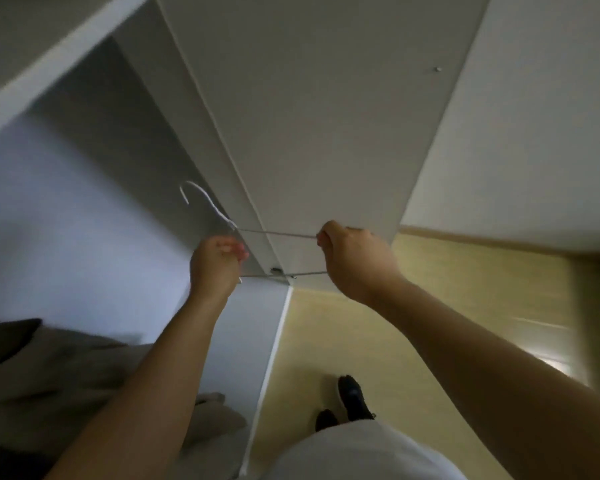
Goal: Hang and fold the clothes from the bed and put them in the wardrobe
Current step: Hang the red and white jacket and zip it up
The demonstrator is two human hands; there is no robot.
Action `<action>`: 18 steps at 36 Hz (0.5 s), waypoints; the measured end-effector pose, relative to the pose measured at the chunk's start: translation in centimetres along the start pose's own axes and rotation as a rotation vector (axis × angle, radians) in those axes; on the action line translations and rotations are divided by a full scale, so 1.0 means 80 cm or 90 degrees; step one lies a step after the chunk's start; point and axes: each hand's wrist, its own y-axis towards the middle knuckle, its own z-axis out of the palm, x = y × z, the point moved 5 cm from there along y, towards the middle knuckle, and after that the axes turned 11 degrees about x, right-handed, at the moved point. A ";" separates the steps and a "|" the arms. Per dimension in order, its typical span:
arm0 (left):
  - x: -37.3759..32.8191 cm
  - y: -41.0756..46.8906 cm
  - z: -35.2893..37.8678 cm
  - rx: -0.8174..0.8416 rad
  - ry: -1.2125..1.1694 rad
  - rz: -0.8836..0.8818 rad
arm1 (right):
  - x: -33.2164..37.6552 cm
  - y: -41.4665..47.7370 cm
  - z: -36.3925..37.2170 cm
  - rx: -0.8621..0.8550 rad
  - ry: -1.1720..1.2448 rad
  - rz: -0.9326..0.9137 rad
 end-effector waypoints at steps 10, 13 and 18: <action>-0.043 -0.033 0.251 0.233 0.096 0.089 | -0.209 -0.163 -0.051 -0.060 -0.061 0.233; -0.069 -0.049 0.336 0.280 0.178 0.154 | -0.268 -0.209 -0.072 -0.083 -0.059 0.307; -0.115 -0.071 0.489 0.336 0.252 0.245 | -0.377 -0.288 -0.111 -0.129 -0.043 0.395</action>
